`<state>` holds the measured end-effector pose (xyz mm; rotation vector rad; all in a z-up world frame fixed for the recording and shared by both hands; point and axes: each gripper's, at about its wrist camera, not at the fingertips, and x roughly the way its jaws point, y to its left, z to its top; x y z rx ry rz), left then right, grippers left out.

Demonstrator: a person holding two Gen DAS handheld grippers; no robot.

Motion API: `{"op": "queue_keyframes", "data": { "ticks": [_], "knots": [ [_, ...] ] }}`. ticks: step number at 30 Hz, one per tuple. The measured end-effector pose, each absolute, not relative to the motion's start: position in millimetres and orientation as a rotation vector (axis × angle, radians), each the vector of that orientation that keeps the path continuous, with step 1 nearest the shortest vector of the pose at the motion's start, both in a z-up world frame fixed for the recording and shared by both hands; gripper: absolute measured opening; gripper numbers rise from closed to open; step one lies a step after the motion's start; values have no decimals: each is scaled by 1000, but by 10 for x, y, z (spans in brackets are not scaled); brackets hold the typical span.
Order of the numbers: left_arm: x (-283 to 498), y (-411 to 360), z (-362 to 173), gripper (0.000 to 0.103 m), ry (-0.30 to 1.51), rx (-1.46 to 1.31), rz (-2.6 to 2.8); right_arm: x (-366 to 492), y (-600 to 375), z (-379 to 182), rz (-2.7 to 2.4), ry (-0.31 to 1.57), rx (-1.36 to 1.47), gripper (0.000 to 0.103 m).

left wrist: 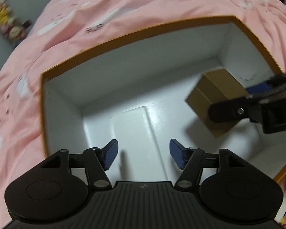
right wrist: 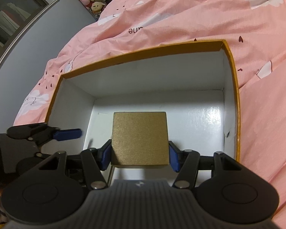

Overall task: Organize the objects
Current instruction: 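Lower the white box into the orange box and open the left tool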

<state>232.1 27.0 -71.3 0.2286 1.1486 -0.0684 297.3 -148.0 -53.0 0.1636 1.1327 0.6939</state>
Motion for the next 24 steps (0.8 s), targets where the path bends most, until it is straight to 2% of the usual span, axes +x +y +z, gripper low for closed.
{"op": "queue_keyframes", "data": {
  "ticks": [2,5,24],
  "knots": [
    [2420,166,-736,53,1139,266,-98,2973,-1481,-513,694,1127,159,60],
    [2408,26,-839,49,1115,360,-102,2979,-1471,-514,696,1127,150,60],
    [2415,255,-1060,47,1210,517,-9,3059,-1355,-605,711,1204,183,61]
  ]
}}
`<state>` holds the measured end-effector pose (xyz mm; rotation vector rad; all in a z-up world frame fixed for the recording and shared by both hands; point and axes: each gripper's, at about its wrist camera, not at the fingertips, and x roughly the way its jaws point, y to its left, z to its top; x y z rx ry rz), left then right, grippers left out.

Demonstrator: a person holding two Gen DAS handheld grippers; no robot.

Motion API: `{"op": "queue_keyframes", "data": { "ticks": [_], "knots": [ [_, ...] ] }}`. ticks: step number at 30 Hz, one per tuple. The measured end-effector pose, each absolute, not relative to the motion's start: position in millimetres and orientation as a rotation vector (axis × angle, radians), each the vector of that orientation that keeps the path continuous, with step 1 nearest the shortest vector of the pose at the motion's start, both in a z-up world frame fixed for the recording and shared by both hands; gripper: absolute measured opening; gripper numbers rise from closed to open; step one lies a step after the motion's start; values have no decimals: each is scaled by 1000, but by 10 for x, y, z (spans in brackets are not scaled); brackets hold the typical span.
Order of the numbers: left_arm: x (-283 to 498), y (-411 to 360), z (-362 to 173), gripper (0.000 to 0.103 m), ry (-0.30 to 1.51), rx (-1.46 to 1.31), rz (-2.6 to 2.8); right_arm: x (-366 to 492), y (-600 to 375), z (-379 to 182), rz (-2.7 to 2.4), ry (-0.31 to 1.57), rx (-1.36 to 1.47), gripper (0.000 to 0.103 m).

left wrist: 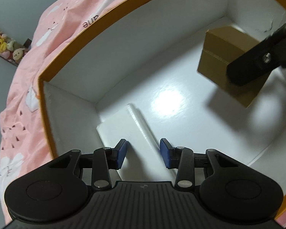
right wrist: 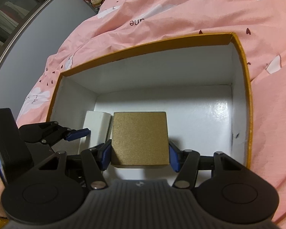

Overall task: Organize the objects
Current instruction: 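Lower the white box into the orange box and open the left tool, then lower the gold box into the orange box beside the white box, open right tool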

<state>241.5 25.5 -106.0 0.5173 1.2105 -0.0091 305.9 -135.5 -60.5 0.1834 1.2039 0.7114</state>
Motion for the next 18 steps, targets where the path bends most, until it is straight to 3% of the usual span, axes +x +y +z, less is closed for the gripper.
{"op": "queue_keyframes", "data": {
  "ticks": [6,18],
  "knots": [
    [2370,387,-1000,45,1167,396,-28,3106,-1260,-584,722,1215,206,61],
    [2141,857,6,45,965,26,-24,3235,-834,-533,770,1235,277,61]
  ]
}}
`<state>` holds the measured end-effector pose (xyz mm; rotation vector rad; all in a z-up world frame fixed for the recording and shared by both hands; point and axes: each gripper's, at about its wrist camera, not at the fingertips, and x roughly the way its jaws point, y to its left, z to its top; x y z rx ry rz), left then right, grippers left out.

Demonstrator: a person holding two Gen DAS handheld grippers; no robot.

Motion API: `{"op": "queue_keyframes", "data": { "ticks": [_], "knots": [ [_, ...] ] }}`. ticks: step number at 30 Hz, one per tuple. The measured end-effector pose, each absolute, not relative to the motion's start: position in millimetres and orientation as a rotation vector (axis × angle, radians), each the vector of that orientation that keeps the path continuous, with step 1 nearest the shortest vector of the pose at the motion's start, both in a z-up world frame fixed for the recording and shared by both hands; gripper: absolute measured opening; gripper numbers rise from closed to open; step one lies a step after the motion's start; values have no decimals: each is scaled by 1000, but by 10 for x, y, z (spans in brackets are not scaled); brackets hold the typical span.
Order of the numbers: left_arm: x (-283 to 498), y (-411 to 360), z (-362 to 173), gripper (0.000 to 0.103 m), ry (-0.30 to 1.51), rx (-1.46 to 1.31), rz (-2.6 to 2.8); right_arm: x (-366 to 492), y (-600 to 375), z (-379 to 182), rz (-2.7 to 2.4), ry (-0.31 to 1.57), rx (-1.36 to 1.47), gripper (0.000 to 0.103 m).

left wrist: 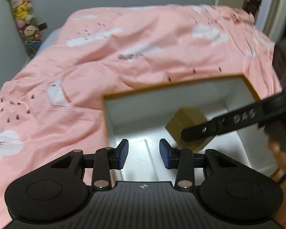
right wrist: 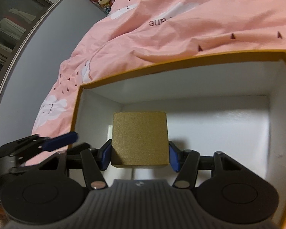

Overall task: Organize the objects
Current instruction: 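Lower the gold box into the orange box beside the white box, open right tool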

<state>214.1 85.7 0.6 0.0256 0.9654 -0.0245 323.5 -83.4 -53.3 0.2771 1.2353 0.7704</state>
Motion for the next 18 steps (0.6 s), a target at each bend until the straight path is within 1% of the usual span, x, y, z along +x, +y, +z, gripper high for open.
{"op": "queue_keyframes", "data": {
  "ticks": [5,6,8,13,18],
  "knots": [
    [2212,1073,10,44,976,17,32,3293,-576,-561,784,1248,283,61],
    [2220,1105,-14,42,991,9,43,3306,-519,-567,785,1248,281,61],
    [2243,1176,-76,34,1017,-14,63,3336,-416,-582,783,1252,275,61],
    [2256,1279,-171,22,1040,-97,57,3429,-192,-638,777,1268,264,61],
    [2273,1320,-238,20,1044,-118,46,3510,-49,-701,769,1284,283,62]
  ]
}}
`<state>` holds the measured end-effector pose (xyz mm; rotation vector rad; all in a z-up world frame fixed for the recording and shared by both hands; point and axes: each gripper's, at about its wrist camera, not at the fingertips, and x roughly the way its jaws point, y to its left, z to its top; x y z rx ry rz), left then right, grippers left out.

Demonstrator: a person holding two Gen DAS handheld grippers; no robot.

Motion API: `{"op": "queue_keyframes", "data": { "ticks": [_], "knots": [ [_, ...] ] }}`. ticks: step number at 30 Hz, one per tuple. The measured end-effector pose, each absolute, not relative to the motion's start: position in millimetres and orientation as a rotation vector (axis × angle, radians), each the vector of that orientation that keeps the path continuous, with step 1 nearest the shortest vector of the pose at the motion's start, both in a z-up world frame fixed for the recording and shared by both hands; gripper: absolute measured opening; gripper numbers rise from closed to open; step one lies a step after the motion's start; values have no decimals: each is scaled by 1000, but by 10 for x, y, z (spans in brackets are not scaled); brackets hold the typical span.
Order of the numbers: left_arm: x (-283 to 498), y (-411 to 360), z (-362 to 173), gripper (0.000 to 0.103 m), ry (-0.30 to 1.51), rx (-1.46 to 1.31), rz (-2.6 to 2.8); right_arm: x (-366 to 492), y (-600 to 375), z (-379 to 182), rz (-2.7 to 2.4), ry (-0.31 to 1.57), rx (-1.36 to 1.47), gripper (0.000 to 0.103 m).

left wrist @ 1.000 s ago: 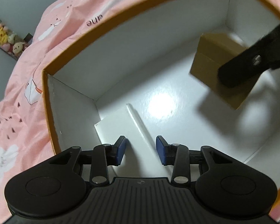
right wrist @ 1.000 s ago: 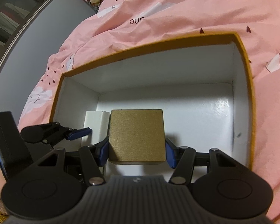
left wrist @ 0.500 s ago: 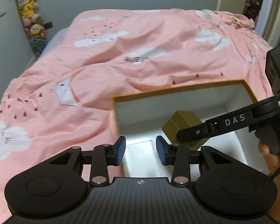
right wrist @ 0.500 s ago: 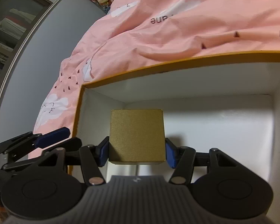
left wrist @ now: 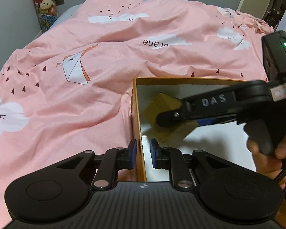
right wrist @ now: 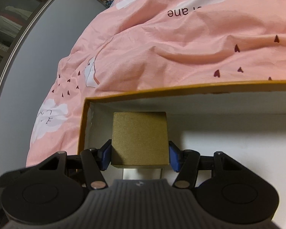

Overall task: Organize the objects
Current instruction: 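Lower the gold box into the orange box beside the white box, open right tool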

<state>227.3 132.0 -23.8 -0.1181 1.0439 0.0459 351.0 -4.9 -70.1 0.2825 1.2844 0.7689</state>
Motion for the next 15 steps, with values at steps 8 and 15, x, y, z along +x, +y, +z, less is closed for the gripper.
{"op": "queue_keyframes", "data": {
  "ticks": [8,15],
  "knots": [
    [2290,1371,-296,20,1053,-145,35,3558,-27,-685,781,1266,342,67],
    [2289,1377,-312,20,1056,-149,39,3545,8,-691,780,1250,303,49]
  ]
}}
